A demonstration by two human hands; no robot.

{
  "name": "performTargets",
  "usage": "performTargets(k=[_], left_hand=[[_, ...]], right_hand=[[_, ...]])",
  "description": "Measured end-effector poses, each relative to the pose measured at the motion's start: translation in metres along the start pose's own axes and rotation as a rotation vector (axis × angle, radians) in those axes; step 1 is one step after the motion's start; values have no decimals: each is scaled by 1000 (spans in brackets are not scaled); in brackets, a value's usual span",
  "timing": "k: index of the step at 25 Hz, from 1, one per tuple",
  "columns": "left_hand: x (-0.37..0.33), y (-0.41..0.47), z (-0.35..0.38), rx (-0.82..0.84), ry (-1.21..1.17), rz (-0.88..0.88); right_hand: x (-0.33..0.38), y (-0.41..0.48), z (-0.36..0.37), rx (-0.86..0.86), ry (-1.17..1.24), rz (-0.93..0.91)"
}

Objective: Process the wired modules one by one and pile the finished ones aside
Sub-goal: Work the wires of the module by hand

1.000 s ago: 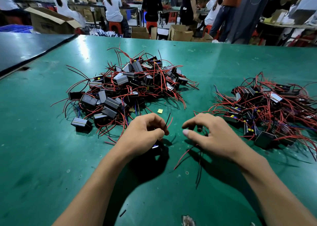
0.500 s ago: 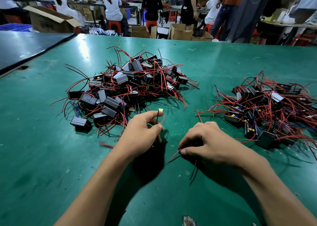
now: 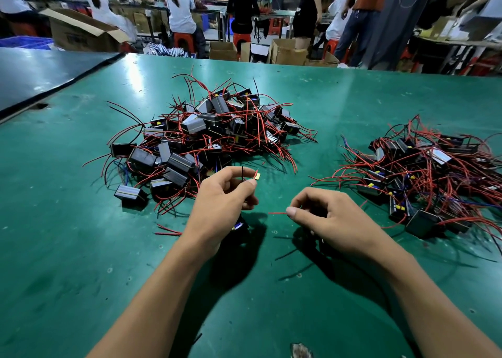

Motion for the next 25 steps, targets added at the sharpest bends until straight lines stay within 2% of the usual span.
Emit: performTargets(k=[3,7,10,17,25], left_hand=[[2,-2,5,8,6,6],[6,-3,9,-48,19,-7],[7,-3,8,-76,-10,-70],[-1,-7,10,99,83,-51],[-2,-10,13,124,74,30]], right_hand=[[2,1,3,-31,30,-7],[0,1,2,14,-2,21],[-1,2,5,-57,75,20],[4,3,14,-113,382,-21],[4,2,18,-178,474,-45]])
Point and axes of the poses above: each hand's wrist, its own y-axis towards the middle knuckle, its own z-axis out of the palm, x = y × z, the point moved 2 cm from there along y, towards the middle knuckle, and after that the axes turned 11 degrees about y, right-handed, at the moved point
